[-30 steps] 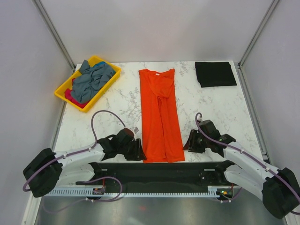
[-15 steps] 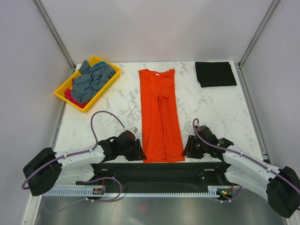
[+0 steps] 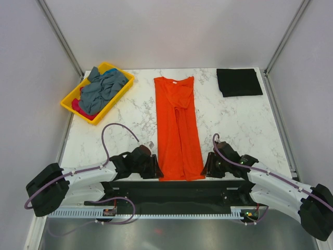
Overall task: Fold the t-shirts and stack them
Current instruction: Fold the tshirt
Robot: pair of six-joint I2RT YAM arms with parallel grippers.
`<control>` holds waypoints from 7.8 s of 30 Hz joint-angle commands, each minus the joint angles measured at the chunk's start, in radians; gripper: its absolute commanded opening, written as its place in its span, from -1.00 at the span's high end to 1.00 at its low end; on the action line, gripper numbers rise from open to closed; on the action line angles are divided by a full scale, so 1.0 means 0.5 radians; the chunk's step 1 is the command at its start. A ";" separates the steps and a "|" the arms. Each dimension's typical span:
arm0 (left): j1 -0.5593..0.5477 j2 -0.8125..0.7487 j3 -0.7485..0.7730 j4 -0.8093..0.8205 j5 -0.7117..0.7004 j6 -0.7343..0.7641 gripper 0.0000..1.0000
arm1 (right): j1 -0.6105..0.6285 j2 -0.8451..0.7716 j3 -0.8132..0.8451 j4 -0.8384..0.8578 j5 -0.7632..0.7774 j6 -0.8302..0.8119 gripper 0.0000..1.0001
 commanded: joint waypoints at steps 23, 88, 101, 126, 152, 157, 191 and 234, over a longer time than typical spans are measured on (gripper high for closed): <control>-0.172 0.154 0.088 -0.078 -0.185 -0.118 0.61 | 0.102 -0.117 -0.061 -0.032 0.090 0.143 0.27; 0.723 0.890 1.330 -0.498 -0.041 0.560 0.95 | -0.082 1.300 1.576 -0.057 0.784 -0.811 1.00; 1.027 1.586 2.119 -0.658 0.072 0.741 0.95 | -0.459 1.956 2.255 -0.063 0.498 -1.060 1.00; 1.159 1.884 2.595 -0.731 0.069 0.800 0.95 | -0.671 2.295 2.669 -0.087 0.302 -1.161 1.00; 1.132 1.985 2.788 -0.866 0.038 0.968 0.35 | -0.695 2.405 2.820 -0.173 0.182 -1.124 0.51; 1.073 2.031 2.727 -0.805 0.131 0.950 0.48 | -0.637 2.383 2.678 -0.078 0.133 -1.078 0.63; 1.190 2.161 3.111 -0.915 0.137 1.241 0.30 | -0.717 2.424 2.756 -0.063 0.228 -0.959 0.41; 1.129 1.341 1.475 -0.514 0.468 0.883 0.42 | -0.683 1.580 0.976 0.471 -0.205 -1.084 1.00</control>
